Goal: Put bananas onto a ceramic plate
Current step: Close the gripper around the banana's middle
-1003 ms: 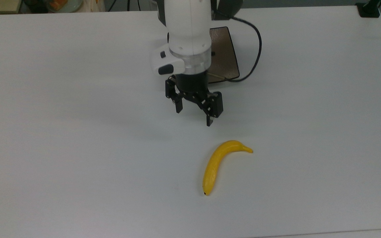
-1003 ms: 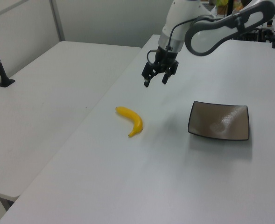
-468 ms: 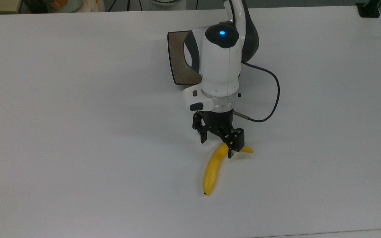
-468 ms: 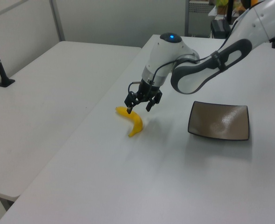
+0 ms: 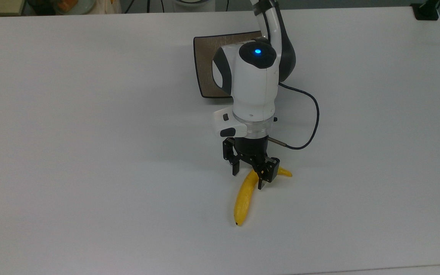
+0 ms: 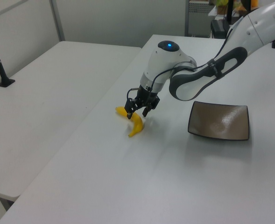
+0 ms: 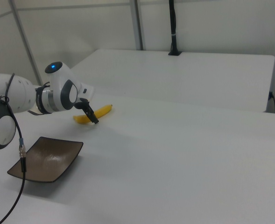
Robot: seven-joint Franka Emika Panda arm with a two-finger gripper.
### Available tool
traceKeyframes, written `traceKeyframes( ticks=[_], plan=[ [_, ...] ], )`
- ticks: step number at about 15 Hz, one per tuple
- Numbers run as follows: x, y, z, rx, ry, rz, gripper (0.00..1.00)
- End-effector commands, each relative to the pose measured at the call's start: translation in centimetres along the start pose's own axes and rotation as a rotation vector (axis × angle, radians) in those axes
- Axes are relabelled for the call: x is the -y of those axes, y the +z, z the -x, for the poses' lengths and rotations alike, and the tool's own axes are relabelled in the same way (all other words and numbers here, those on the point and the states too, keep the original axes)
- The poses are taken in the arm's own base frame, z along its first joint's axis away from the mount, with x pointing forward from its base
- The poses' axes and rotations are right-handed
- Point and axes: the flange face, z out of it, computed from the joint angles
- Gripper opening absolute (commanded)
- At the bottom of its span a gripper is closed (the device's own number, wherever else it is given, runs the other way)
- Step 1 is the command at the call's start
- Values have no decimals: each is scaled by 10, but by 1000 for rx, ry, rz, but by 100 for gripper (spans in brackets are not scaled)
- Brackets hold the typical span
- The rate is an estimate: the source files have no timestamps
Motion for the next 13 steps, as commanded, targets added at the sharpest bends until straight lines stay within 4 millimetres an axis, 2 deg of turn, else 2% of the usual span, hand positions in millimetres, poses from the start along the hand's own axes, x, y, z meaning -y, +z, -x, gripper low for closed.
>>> traceKeyframes(
  ticks=[1,3,4,7,10,12,13],
  plan=[
    [4,11,5,-35,-19,-10,49],
    [4,10,2,-41,-16,-19,29],
    [3,10,1,-42,-18,-18,26],
    [5,3,-2,-55,-35,-18,23],
    [4,-27,-21,-86,-42,-23,22],
    [1,-41,-25,-59,-66,20,22],
    [-1,-55,-28,-28,-113,68,22]
  ],
)
